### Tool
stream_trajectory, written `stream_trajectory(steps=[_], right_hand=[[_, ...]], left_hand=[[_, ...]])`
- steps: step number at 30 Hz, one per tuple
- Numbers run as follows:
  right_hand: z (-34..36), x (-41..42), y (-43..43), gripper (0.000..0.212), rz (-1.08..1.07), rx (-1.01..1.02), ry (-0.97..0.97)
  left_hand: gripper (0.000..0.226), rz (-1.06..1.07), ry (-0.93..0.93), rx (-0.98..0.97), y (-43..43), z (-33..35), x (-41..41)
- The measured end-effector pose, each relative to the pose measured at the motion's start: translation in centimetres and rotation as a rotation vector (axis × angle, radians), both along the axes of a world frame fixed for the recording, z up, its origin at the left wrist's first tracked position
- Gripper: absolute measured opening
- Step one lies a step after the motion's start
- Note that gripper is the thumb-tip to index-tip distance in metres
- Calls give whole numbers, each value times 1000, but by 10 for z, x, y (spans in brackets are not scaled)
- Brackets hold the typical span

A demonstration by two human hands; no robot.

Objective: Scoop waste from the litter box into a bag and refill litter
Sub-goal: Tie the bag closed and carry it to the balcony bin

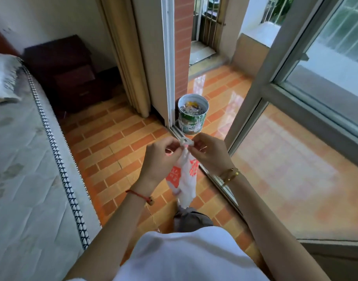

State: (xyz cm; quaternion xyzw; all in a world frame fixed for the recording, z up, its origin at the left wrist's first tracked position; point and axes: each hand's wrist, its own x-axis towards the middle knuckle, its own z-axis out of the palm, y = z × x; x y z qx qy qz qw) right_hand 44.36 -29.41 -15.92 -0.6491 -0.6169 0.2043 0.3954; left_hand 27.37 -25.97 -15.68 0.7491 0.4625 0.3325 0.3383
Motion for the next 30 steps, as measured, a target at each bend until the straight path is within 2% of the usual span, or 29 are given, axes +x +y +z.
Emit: stream_trajectory(steps=[5,10,22,30], right_hand=[[5,35,107,9,96,-44,-34],[-6,63,195,9,100,-88,-21],[-25,129,378,7,-125,-79,7],[-60,175,504,9,-272,-177,2]], left_hand=[[9,31,19,1,95,5,26],[6,50,32,-32,180,-4,57],[6,11,64,-82,388,-21,136],[7,-179,132,-181,536,-49,189]])
